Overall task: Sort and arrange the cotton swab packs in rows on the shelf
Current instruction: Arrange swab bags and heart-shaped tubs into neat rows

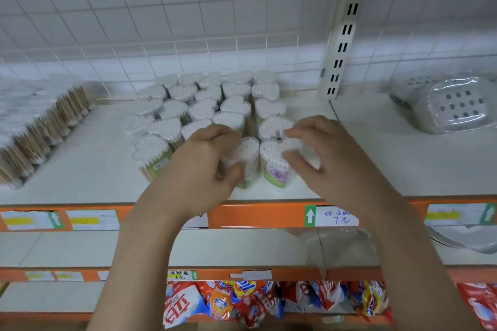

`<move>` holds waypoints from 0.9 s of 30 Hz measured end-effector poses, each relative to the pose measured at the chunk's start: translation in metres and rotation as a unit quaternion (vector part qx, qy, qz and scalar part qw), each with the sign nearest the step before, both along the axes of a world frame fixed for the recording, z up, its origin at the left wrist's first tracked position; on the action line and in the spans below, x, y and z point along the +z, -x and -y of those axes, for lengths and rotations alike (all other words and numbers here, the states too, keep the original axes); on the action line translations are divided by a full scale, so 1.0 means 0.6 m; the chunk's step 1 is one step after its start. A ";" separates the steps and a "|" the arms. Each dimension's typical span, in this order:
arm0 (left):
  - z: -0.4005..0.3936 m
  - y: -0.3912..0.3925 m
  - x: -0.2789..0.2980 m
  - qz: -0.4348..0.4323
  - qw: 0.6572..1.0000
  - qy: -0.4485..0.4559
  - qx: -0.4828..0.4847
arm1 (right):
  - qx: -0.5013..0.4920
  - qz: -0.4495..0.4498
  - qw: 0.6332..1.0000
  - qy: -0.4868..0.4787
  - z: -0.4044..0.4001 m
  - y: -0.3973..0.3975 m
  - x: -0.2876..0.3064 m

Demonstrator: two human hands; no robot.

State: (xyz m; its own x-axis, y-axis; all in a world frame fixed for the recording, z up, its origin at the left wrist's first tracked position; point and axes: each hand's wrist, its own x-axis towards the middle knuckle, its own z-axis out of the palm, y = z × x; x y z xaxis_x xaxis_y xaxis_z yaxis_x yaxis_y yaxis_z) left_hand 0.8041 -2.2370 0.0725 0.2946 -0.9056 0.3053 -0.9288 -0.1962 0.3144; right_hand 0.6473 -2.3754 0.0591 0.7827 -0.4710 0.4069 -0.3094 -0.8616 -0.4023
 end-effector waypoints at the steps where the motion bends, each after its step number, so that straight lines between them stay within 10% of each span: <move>1: 0.005 -0.004 0.009 0.002 1.000 0.006 -0.005 | 0.002 -0.001 1.000 0.004 0.008 -0.002 0.011; 13: 0.120 -0.093 0.063 0.060 0.976 -0.209 -0.030 | 0.152 -0.277 0.948 0.029 0.116 -0.109 0.084; 27: 0.126 -0.114 0.053 0.046 0.975 -0.200 -0.089 | 0.100 -0.305 0.932 0.166 0.127 -0.136 0.069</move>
State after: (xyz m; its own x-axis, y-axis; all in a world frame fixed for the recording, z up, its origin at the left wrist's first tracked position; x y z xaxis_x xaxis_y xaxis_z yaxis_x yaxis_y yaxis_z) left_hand 0.8726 -2.3126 0.1045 0.1094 -0.9919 -0.0646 -0.9801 -0.1184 0.1591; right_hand 0.7290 -2.4513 0.1003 0.9748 -0.2183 -0.0464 -0.2132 -0.9724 0.0947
